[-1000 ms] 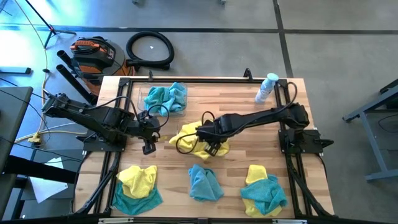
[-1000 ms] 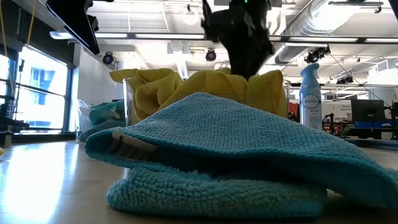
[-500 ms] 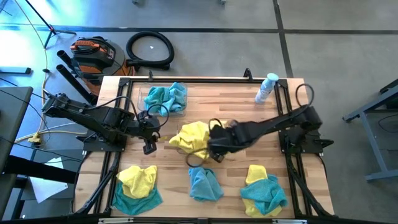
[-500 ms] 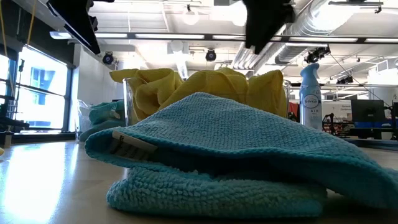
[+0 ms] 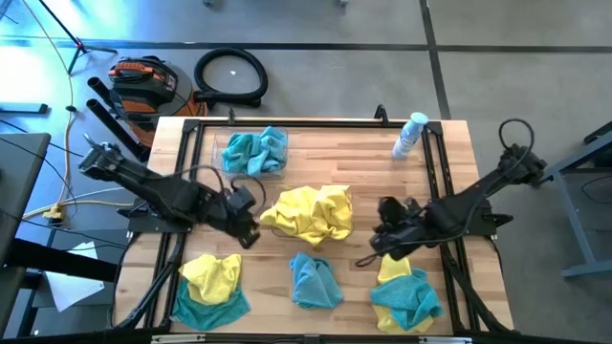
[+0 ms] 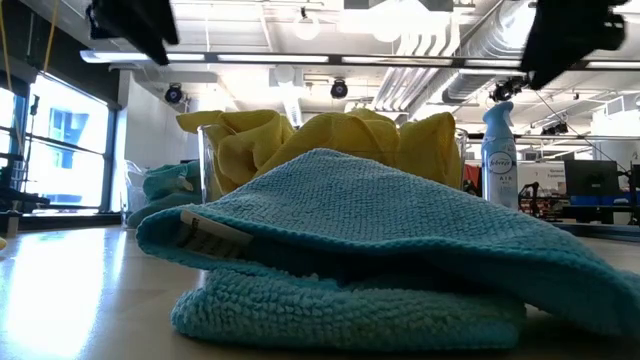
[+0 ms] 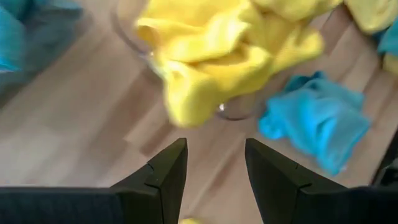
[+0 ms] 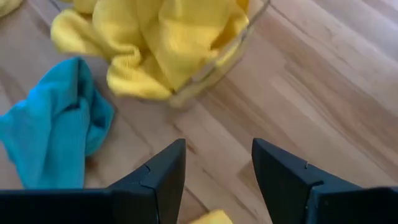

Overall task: Sort microfiber towel by color & place in baskets
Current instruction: Put the blue towel into the top transparent bin

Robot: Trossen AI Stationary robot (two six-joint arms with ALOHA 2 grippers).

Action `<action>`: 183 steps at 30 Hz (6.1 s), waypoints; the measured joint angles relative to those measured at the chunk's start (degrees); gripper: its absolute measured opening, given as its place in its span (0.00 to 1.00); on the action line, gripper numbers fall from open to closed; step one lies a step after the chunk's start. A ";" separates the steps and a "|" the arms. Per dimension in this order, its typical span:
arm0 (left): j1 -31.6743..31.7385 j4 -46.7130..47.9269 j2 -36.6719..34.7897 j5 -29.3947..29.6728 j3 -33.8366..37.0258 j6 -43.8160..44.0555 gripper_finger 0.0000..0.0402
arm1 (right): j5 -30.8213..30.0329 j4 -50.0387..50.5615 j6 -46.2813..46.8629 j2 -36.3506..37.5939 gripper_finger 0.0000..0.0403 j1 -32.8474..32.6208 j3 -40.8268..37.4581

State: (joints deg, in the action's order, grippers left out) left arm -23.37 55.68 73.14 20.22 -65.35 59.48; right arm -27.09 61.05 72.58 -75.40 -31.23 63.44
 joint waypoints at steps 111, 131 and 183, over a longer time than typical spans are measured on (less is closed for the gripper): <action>65.74 -1.35 -0.13 -10.78 10.85 -48.96 0.00 | -12.50 5.96 16.96 8.29 0.45 4.30 -8.11; 65.73 -6.14 14.19 -8.69 12.05 -52.23 0.05 | -12.55 4.51 17.17 8.29 0.45 5.38 -8.11; 67.98 -9.05 16.53 -11.92 10.06 -47.57 0.35 | -14.92 3.37 17.61 8.31 0.45 6.01 -8.11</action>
State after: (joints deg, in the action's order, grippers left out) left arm 44.61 46.63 89.67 8.30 -55.30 11.91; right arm -42.02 64.43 90.19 -67.09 -25.22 55.33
